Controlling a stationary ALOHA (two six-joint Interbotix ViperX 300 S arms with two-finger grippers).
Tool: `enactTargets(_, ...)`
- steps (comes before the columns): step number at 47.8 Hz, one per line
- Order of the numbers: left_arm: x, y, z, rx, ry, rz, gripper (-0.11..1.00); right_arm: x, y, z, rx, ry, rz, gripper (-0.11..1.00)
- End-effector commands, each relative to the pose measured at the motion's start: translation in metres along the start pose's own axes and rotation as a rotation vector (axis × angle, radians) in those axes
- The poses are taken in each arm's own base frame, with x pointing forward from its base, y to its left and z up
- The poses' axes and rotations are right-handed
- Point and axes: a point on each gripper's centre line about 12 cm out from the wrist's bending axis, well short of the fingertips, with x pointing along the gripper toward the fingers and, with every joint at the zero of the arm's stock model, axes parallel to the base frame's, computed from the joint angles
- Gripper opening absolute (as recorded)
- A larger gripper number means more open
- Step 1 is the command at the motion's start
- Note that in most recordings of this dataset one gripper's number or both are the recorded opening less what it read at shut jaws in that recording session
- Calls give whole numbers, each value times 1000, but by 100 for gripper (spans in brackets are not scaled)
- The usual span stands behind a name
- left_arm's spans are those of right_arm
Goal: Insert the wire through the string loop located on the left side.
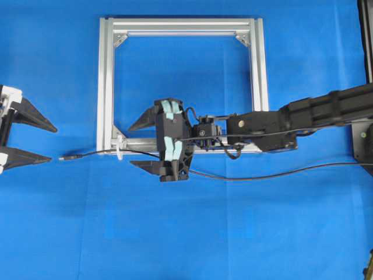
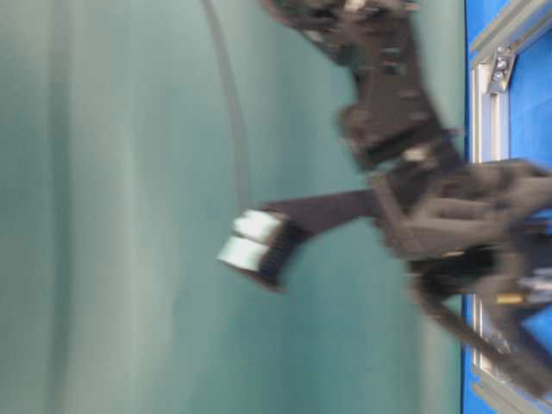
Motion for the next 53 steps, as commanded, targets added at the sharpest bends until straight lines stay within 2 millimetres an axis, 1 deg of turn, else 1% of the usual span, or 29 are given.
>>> enactTargets(1, -4, -4, 19, 11, -85, -18, 73, -16, 5, 42, -3, -92, 10, 94)
enactTargets(8, -12, -5, 32, 45, -169, -18, 73, -29, 2, 64, 0, -134, 4, 94)
enactTargets(16, -22, -5, 48, 95, -279, -11, 73, -40, 2, 82, 2, -174, 5, 94)
enactTargets(20, -24, -6, 51, 119, -303, -11, 73, -45, 2, 90, 4, -192, 7, 94)
enactTargets(24, -25, -6, 52, 131, -306, -9, 73, -47, 3, 93, 4, -200, 8, 94)
enactTargets(53, -23, -5, 50, 132, -294, -7, 73, -47, 1, 92, 9, -197, 4, 94)
